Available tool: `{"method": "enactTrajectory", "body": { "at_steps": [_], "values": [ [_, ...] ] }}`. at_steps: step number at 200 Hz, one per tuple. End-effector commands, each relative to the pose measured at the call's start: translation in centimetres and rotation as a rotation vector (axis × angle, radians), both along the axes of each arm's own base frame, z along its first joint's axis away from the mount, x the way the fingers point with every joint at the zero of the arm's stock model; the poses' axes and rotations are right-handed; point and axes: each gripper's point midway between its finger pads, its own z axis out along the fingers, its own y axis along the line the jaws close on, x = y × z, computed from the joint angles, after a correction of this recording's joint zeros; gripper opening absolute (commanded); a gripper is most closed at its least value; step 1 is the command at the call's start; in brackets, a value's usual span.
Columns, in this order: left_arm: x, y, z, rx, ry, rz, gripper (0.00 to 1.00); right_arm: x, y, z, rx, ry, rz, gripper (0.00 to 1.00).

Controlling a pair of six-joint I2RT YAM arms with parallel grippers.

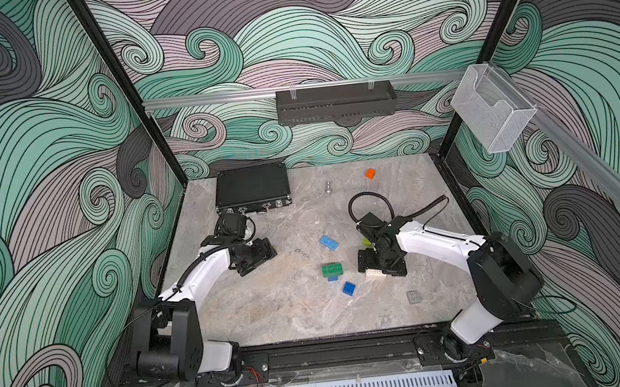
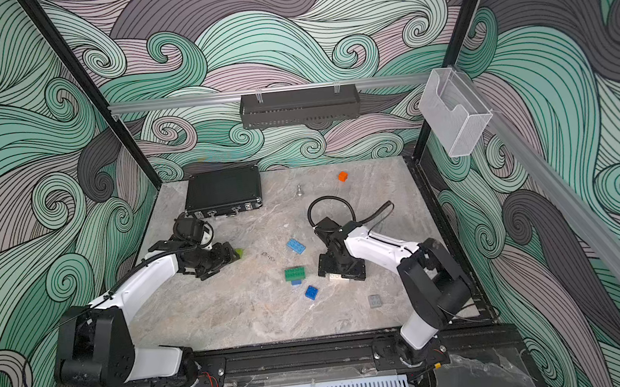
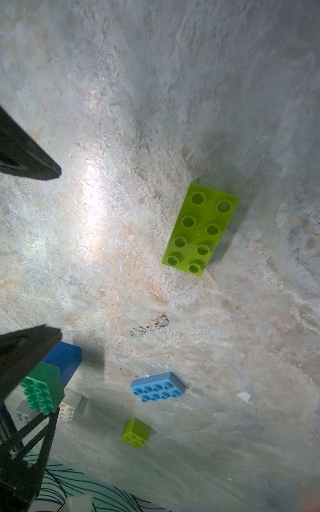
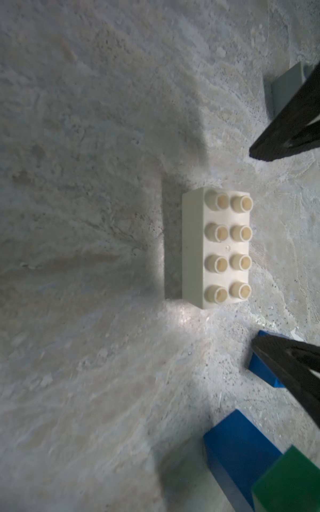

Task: Assemble a carrot with lego
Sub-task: Pick up the lego brick from the center of the board.

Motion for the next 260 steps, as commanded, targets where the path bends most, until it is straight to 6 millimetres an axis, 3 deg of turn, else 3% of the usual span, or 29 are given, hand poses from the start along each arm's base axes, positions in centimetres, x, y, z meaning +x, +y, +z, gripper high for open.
{"method": "enactTrajectory", "body": {
  "at_steps": [1,27,117,151,169,193,229,260],
  "values": [
    [0.6,-0.9,0.9,-0.027,-0.034,-0.038,0.84,0.5,-1.0,-0.2,-0.054,-0.006,0.031,0.95],
    [0.6,-1.0,0.9,-0.031,-0.037,-0.036,0.84,0.9,-0.9,-0.8,-0.055,-0.002,0.030,0.85],
    [0.6,-0.8,1.0,-0.022,-0.039,-0.027,0.84,1.3,-0.2,-1.7,-0.028,0.000,0.021,0.67],
    [0.6,-0.8,0.9,-0.023,-0.040,-0.027,0.84,1.4,-0.1,-1.6,-0.020,-0.001,0.023,0.51],
    [0.5,-0.8,1.0,-0.021,-0.038,-0.034,0.83,1.5,0.4,-0.5,0.002,-0.017,0.025,0.47],
    [0.4,-0.8,1.4,-0.013,-0.046,-0.049,0.82,1.7,1.6,2.4,0.045,-0.058,0.040,0.45],
    [0.3,-1.2,2.0,-0.026,-0.055,-0.078,0.82,1.5,5.4,6.9,0.082,-0.114,0.132,0.45],
    [0.3,-2.2,2.4,-0.077,-0.073,-0.110,0.82,1.3,9.1,8.3,0.098,-0.119,0.200,0.45]
  ]
}}
